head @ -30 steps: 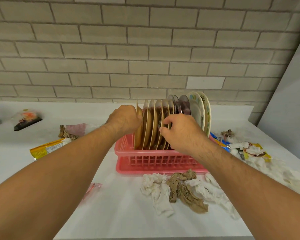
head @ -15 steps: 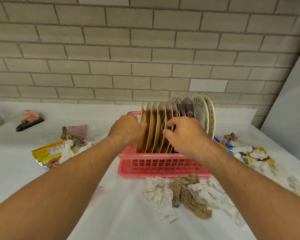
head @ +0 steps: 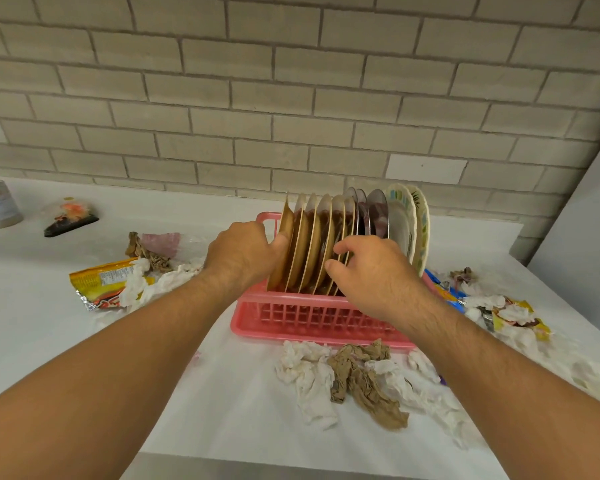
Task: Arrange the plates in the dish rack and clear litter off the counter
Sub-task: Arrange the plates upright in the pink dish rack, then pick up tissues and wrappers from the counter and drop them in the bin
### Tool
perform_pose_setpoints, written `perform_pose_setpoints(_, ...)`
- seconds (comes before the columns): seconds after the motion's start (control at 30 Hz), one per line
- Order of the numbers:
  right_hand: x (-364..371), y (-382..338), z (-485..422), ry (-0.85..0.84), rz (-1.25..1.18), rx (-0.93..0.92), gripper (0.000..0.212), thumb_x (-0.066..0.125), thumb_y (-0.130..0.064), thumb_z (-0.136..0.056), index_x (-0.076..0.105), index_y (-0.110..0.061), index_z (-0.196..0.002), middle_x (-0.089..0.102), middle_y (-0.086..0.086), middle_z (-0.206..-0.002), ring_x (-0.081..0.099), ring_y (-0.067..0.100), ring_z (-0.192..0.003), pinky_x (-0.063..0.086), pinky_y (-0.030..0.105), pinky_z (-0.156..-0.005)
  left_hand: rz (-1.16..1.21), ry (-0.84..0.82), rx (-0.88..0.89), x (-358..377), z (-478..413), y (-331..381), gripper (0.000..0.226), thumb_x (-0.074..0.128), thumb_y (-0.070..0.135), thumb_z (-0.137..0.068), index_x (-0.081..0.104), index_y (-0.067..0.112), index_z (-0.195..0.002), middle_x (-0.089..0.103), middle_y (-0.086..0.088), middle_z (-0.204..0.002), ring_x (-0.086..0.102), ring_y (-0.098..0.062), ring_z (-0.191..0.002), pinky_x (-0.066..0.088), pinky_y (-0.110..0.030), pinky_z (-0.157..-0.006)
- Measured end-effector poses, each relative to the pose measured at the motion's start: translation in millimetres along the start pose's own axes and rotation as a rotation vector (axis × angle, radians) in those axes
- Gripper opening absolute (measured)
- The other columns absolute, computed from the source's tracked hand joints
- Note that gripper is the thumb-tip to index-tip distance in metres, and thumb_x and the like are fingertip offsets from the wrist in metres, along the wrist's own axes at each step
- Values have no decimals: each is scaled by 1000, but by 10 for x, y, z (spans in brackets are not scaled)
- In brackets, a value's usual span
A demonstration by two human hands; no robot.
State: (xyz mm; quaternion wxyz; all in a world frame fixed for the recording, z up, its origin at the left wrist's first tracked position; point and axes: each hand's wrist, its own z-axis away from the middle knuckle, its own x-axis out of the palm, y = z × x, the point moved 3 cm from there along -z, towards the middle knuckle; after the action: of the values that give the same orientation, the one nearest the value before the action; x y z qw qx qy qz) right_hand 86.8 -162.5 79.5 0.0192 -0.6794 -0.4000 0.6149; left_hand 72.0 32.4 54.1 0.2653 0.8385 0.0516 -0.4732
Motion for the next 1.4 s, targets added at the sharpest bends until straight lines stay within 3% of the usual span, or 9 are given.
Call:
perform_pose_setpoints(0.2, -33, 47, 121, -12, 31, -36, 36, 53, -37, -94, 56, -23, -127, 62, -5, -68, 61, 7, -57, 50, 26, -57, -87, 31, -23, -60, 133, 81, 47, 37, 54, -92, 56, 15, -73, 56, 3, -59, 53, -11, -50, 30, -20, -42)
perform_pose_setpoints(0.3, -103, 86, 141, 11, 48, -30, 39, 52, -38, -94, 54, -23, -130, 65, -3, -78, 61, 7, -64, 54, 30, -65, -36, 156, 66, -173, 172, 171, 37, 35, 51, -93, 54, 19, -86, 55, 5, -69, 51, -10, -57, 35, -24, -46)
perform_pose_setpoints(0.43, -186, 122, 144, 63, 31, -32, 35, 53, -39, -94, 56, -26, -127, 63, -9, -67, 60, 4, -63, 51, 26, -65, 16, 212, 226, -265, 218, 373, 27, 36, 44, -92, 53, 24, -87, 46, 10, -72, 45, -8, -61, 31, -26, -50)
perform_pose_setpoints(0.5, -216, 148, 161, 95, 30, -30, 35, 53, -41, -94, 57, -26, -125, 66, -11, -78, 60, 4, -72, 51, 26, -69, 57, 172, 285, -262, 242, 454, 27, 37, 44, -91, 54, 24, -88, 47, 11, -74, 45, -7, -65, 35, -26, -52)
perform_pose_setpoints(0.6, -225, 226, 227, 143, 45, -15, 37, 53, -43, -94, 59, -26, -126, 65, -8, -109, 59, 8, -96, 51, 30, -84, 178, 15, 444, -192, 305, 534, 30, 38, 49, -92, 58, 28, -95, 54, 11, -88, 51, -8, -82, 42, -27, -71)
perform_pose_setpoints(0.7, -202, 358, 346, 144, 85, 13, 38, 51, -44, -94, 59, -25, -126, 62, -7, -119, 54, 8, -107, 44, 27, -89, 300, -104, 556, -118, 405, 556, 31, 38, 51, -93, 59, 31, -103, 54, 15, -96, 51, -5, -90, 41, -26, -82)
perform_pose_setpoints(1.03, -411, 982, 711, 140, 61, 153, 30, 53, -38, -95, 64, -29, -121, 64, -10, -121, 55, 7, -109, 44, 25, -89, 457, -160, 684, 111, 680, 899, 31, 45, 46, -93, 61, 26, -112, 58, 15, -105, 51, 1, -93, 45, -22, -80)
perform_pose_setpoints(1.3, -799, 1867, 627, 124, 131, 270, 32, 55, -42, -91, 66, -27, -117, 67, -8, -113, 60, 10, -93, 47, 26, -80, 480, -205, 792, 488, 812, 1848, 27, 47, 39, -91, 64, 22, -105, 58, 12, -96, 54, -5, -87, 48, -30, -78)
perform_pose_setpoints(1.4, -973, 2338, 479, 100, 150, 292, 32, 56, -39, -92, 66, -24, -118, 67, -6, -115, 59, 13, -103, 45, 24, -87, 474, -188, 758, 817, 753, 2297, 23, 51, 34, -92, 64, 20, -104, 60, 8, -99, 56, -11, -91, 46, -31, -81)
